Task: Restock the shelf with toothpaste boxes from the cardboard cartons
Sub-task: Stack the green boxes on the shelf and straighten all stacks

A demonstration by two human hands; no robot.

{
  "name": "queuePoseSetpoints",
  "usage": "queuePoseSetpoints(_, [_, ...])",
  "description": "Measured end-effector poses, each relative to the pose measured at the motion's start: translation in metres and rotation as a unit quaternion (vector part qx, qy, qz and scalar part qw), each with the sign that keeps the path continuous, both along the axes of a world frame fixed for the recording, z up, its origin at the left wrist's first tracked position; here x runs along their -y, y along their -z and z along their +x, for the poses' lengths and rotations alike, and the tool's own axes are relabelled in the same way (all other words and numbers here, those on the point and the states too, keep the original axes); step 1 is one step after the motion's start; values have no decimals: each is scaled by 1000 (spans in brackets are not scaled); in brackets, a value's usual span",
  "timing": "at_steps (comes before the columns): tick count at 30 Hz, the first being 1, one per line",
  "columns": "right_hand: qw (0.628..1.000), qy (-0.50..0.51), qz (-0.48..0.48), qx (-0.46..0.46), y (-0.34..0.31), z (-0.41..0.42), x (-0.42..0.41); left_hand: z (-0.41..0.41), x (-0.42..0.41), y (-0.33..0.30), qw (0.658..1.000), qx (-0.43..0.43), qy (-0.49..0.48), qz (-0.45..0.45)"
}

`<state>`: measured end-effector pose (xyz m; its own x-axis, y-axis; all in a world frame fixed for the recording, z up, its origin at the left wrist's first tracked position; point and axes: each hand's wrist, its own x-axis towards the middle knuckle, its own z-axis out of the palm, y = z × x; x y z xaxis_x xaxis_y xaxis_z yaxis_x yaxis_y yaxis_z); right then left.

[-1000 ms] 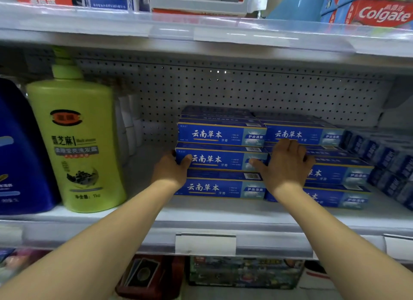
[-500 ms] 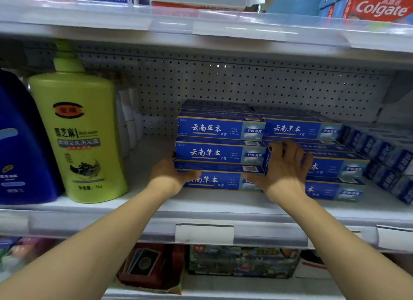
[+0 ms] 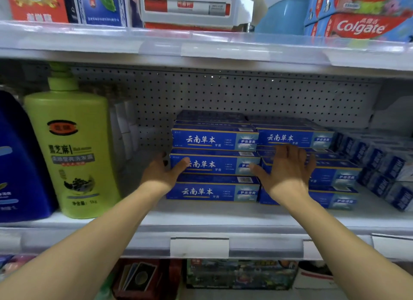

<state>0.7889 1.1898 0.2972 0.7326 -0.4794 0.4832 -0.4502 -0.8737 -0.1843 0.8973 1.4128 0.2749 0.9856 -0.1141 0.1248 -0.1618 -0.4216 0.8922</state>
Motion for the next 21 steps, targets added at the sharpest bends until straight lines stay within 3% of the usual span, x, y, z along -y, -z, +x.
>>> queuePoseSetpoints(6, [999, -47, -6, -22, -15, 15, 5, 10, 14, -14, 999, 18, 13, -34])
queuePoseSetpoints(17, [996, -86, -3, -13, -22, 33, 5, 18, 18, -16, 999, 37, 15, 33])
queuePoseSetpoints(21, [997, -68, 26, -3, -25, 15, 11, 10, 21, -21, 997, 30, -46, 56])
